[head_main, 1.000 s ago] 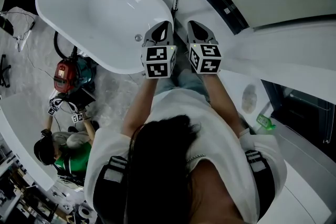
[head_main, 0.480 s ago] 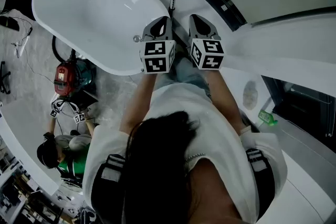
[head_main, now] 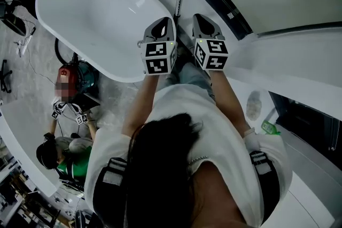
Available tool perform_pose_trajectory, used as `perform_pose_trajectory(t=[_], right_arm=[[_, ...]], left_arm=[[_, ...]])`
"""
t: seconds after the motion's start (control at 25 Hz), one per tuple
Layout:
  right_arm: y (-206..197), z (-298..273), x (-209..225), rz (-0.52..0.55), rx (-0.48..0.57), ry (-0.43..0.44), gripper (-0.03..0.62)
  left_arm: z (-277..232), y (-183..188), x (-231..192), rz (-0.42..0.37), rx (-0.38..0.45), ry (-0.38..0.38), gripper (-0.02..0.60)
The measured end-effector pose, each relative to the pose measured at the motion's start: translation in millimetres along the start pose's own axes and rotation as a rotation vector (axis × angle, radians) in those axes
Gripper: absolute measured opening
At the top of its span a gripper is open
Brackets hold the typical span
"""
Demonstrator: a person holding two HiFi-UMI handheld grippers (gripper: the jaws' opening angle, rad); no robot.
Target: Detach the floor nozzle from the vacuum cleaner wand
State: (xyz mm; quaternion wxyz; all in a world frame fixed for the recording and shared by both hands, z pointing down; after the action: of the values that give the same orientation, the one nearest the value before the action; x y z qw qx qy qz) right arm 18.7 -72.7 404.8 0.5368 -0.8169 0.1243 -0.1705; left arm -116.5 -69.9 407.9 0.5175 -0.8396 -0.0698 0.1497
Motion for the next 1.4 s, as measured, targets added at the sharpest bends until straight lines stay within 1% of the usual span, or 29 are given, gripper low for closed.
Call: perform_pose_trajectory(t=[0.28, 0.56, 0.72, 0.96, 1.08, 1.2, 1.4], right_arm=[[19, -21, 21, -0.001, -0.006, -0.002, 0.017], [14, -51, 59, 0.008, -0.003, 0.01, 0.017], [23, -61, 72, 0.021, -0.015, 0.015, 0.017], [22, -81, 93, 0.029, -0.021, 0.012, 0.017], [26, -90, 105, 0.047, -0.021, 0.014, 0.017], [38, -98, 114, 0.073, -0.024, 0.009, 0.017], [60, -113, 128, 0.157, -0.026, -0.003, 0.018]], left_arm=[[-22, 13, 2, 0.008, -0.012, -0.002, 0.005], [-69, 6, 10, 0.007, -0.024, 0.014, 0.005], [-81, 12, 14, 0.009, -0.033, 0.021, 0.005], [-104, 4, 13, 0.008, -0.057, 0.03, 0.005], [-114, 2, 13, 0.007, -0.065, 0.039, 0.005], [-119, 5, 11, 0.01, -0.072, 0.044, 0.005], [-126, 4, 8, 0.013, -0.078, 0.048, 0.005]])
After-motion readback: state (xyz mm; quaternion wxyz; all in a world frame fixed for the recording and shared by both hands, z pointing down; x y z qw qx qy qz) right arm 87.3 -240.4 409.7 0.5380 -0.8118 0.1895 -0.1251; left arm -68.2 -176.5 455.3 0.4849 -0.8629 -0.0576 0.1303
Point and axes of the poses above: the fingertips, and each gripper's own axes: z backward along the fingers, x to its right, y out of its top, the point moved 5 cm from there along z, backward along the fingers, and after that the axes turned 6 degrees about y, right-handed, at the moved point
